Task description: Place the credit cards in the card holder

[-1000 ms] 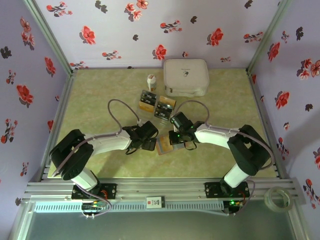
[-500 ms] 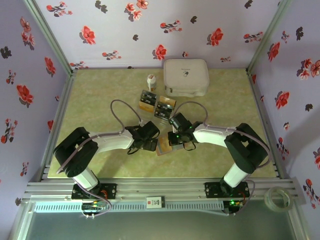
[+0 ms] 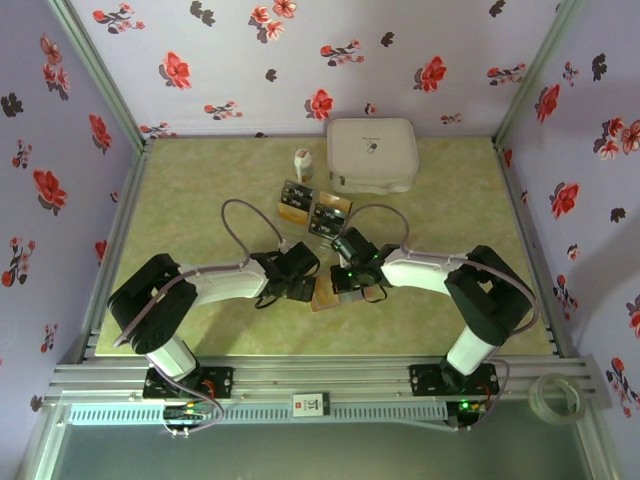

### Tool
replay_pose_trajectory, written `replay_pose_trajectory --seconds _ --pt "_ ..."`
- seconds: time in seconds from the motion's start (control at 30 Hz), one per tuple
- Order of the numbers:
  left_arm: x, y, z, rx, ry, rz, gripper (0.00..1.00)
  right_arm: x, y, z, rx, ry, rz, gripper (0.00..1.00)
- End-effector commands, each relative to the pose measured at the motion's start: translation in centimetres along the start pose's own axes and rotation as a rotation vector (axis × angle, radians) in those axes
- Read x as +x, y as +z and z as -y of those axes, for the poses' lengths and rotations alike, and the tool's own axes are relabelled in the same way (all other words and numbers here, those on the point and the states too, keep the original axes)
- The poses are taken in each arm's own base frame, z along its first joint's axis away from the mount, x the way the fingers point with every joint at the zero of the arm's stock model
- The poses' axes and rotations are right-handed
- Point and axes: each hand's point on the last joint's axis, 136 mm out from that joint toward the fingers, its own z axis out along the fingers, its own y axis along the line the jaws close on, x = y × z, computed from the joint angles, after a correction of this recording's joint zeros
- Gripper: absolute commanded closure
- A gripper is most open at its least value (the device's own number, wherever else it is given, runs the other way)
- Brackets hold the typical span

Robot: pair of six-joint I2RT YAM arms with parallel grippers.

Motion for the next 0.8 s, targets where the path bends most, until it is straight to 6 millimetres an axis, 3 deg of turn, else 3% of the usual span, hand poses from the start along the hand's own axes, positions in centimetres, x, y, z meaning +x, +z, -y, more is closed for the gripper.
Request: replay_pose_trajectory --seconds 0.0,0.13,0.57,0.7,0.77 --pt "0.4 0.8 0.0 0.002 0.017 -0.013 0.00 0.1 0.5 -1.3 -0.035 0.003 -0.017 0.97" --pt "0.4 0.6 -0.5 -0.004 0.013 -0.010 0.00 0.1 0.6 -1.5 -0.040 0.011 -0.018 0.97" --pt "-1.2 -1.6 -5.8 -0.029 -0.117 0.045 0.00 -0.6 0.9 -3.9 -0.133 0.121 0.044 0.96" --pt "-1.3 -2.1 -6.0 -0.022 -0.121 0.048 0.00 -1.4 -0.2 -4.5 -0.148 0.127 0.082 0.95" --pt "-1.4 -2.3 -5.9 -0.012 -0.122 0.051 0.00 -1.8 -1.3 -4.4 -0.137 0.118 0.109 0.90"
